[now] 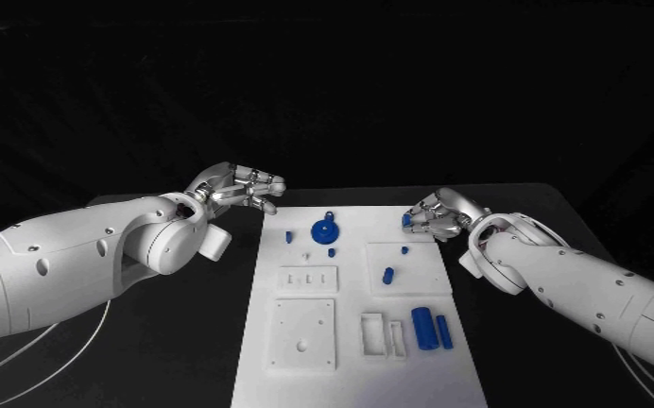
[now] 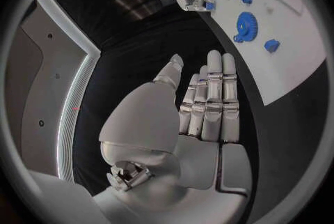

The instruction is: Assemble the parts on the task board

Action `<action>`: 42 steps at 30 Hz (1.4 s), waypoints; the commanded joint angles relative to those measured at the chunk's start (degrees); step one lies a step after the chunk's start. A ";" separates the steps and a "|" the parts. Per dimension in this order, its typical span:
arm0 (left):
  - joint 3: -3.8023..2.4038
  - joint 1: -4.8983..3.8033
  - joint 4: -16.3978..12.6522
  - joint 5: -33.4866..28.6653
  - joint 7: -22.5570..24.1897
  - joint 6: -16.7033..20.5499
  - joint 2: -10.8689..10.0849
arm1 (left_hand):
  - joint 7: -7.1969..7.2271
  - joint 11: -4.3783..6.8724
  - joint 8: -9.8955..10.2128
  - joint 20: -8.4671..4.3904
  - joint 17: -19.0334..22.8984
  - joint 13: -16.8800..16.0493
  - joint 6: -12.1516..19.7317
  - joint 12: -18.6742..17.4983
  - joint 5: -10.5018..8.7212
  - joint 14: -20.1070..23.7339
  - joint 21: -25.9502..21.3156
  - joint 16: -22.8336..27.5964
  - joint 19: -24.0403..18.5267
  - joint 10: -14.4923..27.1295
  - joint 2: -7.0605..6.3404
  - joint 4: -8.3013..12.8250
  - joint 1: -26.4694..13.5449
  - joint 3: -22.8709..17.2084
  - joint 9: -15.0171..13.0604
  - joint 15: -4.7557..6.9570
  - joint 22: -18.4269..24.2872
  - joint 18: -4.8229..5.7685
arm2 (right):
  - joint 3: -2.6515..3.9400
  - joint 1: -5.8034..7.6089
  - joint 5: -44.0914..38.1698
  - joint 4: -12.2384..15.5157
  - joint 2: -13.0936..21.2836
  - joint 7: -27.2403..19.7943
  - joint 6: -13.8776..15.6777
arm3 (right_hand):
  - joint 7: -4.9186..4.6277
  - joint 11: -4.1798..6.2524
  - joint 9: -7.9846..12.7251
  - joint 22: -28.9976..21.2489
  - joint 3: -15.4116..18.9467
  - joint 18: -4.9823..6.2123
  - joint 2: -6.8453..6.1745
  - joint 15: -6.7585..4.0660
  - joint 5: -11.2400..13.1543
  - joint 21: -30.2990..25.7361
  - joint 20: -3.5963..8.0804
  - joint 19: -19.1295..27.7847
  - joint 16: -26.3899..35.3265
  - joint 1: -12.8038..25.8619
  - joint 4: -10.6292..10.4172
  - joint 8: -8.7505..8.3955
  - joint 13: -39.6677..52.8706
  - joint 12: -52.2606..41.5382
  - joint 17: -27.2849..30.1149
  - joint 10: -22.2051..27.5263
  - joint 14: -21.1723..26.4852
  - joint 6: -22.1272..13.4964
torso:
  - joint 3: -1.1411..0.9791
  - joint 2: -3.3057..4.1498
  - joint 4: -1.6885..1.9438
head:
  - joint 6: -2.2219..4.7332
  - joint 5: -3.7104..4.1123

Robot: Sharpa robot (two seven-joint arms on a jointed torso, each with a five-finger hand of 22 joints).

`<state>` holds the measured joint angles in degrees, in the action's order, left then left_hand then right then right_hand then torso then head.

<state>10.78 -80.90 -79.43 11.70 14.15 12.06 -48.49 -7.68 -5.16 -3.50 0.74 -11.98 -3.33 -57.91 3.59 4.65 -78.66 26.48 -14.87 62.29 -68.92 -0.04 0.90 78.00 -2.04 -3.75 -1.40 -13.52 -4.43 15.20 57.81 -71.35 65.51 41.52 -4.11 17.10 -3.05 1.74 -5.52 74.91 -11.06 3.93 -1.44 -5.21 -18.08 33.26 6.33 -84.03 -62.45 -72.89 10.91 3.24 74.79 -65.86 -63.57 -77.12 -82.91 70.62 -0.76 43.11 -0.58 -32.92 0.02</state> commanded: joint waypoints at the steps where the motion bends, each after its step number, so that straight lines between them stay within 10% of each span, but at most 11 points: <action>1: -0.12 -0.26 -0.24 1.22 -2.40 -0.27 0.24 | 0.52 1.30 -0.19 -1.10 -2.12 -0.13 -1.36 -0.12 0.37 -1.72 1.76 -3.75 1.38 -3.46 0.74 -1.17 -1.06 -0.04 -0.06 1.04 -1.08 1.00 | 0.03 0.68 -1.96 1.71 0.29 3.47 0.17 | -0.13 0.05 -2.15 2.97 -0.90 0.69 -0.13 -0.14 2.15 0.04 0.26 -2.82 -0.14 0.26 -0.23 0.37 0.08 -0.27 -0.05 -0.25 -0.19 -1.02 | 0.00 -0.20 -0.06 | -0.03 -0.13; 3: -0.15 -0.57 -0.24 1.57 -3.72 -0.44 0.41 | 1.42 3.52 -0.01 -3.15 -7.07 -0.22 -2.91 -0.25 0.16 -3.34 5.71 -11.48 3.61 -9.04 0.81 -1.60 -0.81 -0.22 -0.02 2.80 -3.58 1.63 | 0.03 1.15 -2.69 2.84 0.45 4.50 -0.20 | -0.16 0.04 -1.94 2.92 -1.56 0.80 -0.60 -0.09 2.51 0.04 0.20 -2.81 -0.07 0.26 -0.84 0.38 0.10 -0.29 -0.03 -0.25 -0.17 -1.12 | 0.05 -0.47 -0.08 | -0.01 -0.06; 6: -0.19 -1.60 0.32 2.05 -6.83 -1.30 1.28 | 1.04 3.94 -0.09 -4.71 -15.28 -0.32 -0.31 -0.18 -0.32 -1.42 12.14 -23.30 3.36 -11.88 0.29 -2.25 -0.83 -0.02 0.02 4.15 -8.26 2.11 | 0.03 2.24 -3.96 4.75 0.52 6.48 -1.13 | -0.19 -0.01 -1.64 2.89 -2.35 0.82 -1.44 -0.05 3.08 0.35 0.14 -2.86 -0.18 0.26 -1.93 0.36 0.11 -0.34 -0.18 -0.33 -0.22 -1.40 | 0.15 -0.94 -0.13 | 0.06 -0.04; 12: -0.20 -3.29 2.06 3.74 -12.74 -4.34 3.78 | 2.96 6.31 -0.16 -6.73 -22.12 -2.66 -5.22 4.53 -0.64 -2.07 21.78 -35.09 2.72 -17.68 0.50 -3.22 -2.73 1.51 -0.31 6.30 -15.44 1.83 | 0.02 3.86 -5.90 7.76 0.06 9.07 -1.97 | -0.15 0.00 -1.36 2.75 -4.35 0.82 -2.74 -0.07 5.38 0.65 0.14 -2.86 -0.31 -0.39 -4.18 0.39 0.21 -0.50 -0.41 -0.45 -0.27 -1.18 | 0.31 -1.65 -0.24 | -0.06 -0.45; 22: -0.03 -4.41 4.51 6.43 -20.10 -7.88 8.15 | 5.04 7.24 -0.23 -7.16 -22.53 -4.94 -11.45 8.56 -0.04 -0.70 24.89 -36.91 -0.27 -17.76 1.86 -2.76 -3.79 2.48 -2.05 6.76 -18.75 1.95 | -0.07 4.89 -7.86 9.90 -2.47 11.85 -2.14 | -0.09 0.02 -1.35 2.71 -5.47 0.69 -3.50 -0.09 6.40 1.01 0.16 -2.86 -0.40 -0.81 -5.29 0.38 0.25 -0.56 -0.58 -0.53 -0.29 -0.99 | 0.43 -2.35 -0.52 | -0.18 -1.53; 31: 0.06 -4.55 5.51 8.77 -25.92 -9.02 10.79 | 5.09 7.33 -0.32 -7.26 -22.59 -6.13 -11.65 9.76 3.51 -0.91 25.73 -38.29 -0.56 -17.75 -0.58 -6.11 -10.25 3.97 -3.26 6.87 -20.04 1.91 | -0.37 5.05 -8.67 10.61 -4.63 13.92 -3.24 | -0.13 0.00 -1.35 2.69 -6.04 0.67 -3.43 -0.09 7.23 1.04 0.18 -2.84 -0.37 -1.05 -5.27 0.38 0.22 -0.47 -0.59 -0.45 -0.27 -1.00 | 0.54 -2.53 -0.40 | -0.51 -1.35; 33: 0.09 -4.56 5.63 9.01 -27.15 -8.94 11.33 | 6.00 7.79 -0.67 -7.63 -23.43 -7.38 -13.82 12.02 7.84 -0.83 26.39 -40.07 -0.50 -17.57 -3.09 -7.98 -12.22 2.11 -6.18 7.25 -20.75 2.08 | -0.54 5.07 -8.72 10.75 -5.05 14.24 -3.55 | -0.12 0.00 -1.36 2.68 -6.23 0.66 -3.59 -0.08 7.23 1.03 0.17 -2.83 -0.36 -0.95 -5.25 0.39 0.22 -0.47 -0.60 -0.45 -0.28 -0.97 | 0.51 -2.50 -0.43 | -0.48 -1.37; 42: 0.12 -4.57 6.18 11.06 -30.40 -9.01 13.04 | 7.11 8.40 -0.61 -8.05 -23.65 -10.56 -14.18 14.26 11.02 0.40 27.62 -44.20 -1.38 -17.57 -6.62 -10.98 -13.72 -1.61 -22.74 7.68 -23.61 2.28 | -1.28 5.15 -8.84 11.97 -6.37 15.27 -4.41 | -0.11 0.02 -1.38 2.71 -6.33 0.63 -3.71 -0.08 6.51 1.13 0.17 -2.81 -0.21 -0.79 -5.26 0.39 0.13 -0.30 -0.50 -0.30 -0.25 -0.90 | 0.46 -2.40 -0.47 | -0.68 -1.40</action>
<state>10.93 -85.29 -73.26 20.83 -13.60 4.26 -35.73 -0.83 2.88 -4.05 -7.28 -35.65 -13.77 -72.04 17.69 14.99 -78.50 53.89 -58.90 61.31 -84.04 -6.34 -9.93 64.23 -3.53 -25.79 6.25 -37.04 -2.98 13.96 62.93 -79.28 77.21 35.34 10.04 14.18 -3.19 1.73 -6.81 74.90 -17.11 3.93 -4.85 -5.20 -11.38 34.15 6.34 -84.03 -62.68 -73.75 5.62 3.43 74.92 -66.11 -64.10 -77.10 -82.89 69.43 -0.25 40.65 -1.05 -33.59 -1.40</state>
